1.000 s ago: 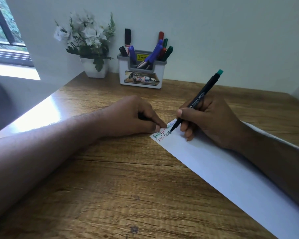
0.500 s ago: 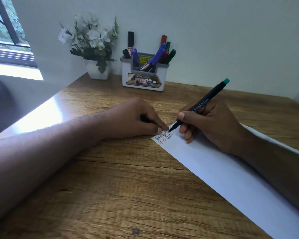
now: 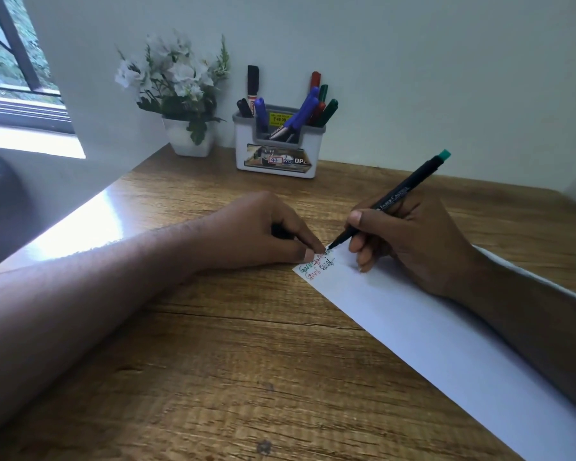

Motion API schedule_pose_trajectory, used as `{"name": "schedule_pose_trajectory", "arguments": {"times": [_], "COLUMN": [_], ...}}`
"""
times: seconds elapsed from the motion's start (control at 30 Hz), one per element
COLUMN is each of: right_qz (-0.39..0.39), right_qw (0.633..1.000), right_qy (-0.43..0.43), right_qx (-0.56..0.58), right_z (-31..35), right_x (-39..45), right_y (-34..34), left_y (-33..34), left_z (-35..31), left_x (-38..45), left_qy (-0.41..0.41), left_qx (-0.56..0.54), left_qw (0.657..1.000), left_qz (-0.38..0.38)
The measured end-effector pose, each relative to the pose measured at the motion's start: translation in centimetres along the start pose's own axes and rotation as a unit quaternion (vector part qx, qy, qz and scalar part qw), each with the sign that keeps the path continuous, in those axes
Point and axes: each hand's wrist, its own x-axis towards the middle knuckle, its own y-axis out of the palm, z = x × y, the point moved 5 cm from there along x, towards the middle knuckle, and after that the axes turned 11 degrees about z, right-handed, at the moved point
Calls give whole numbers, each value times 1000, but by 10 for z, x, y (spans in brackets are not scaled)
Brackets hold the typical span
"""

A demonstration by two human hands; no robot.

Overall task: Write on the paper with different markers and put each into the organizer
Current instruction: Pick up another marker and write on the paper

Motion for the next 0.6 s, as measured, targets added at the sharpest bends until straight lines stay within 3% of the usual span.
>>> {"name": "schedule_pose_trajectory", "arguments": {"times": [0.23,0.6], "right_qz": [-8,23], "right_qw": [993,993], "right_qy": [-54,-39], "right_qx": [102,113], "right_z": [5,3], "right_x": [2,3], "right_y": [-3,-1], "left_y": [-6,-7], "left_z": [-6,-5], "left_x": [-3,-5], "left_qy": [17,28], "left_qx": [-47,-68], "left_qw": [997,994], "left_qz": [-66,-82]}}
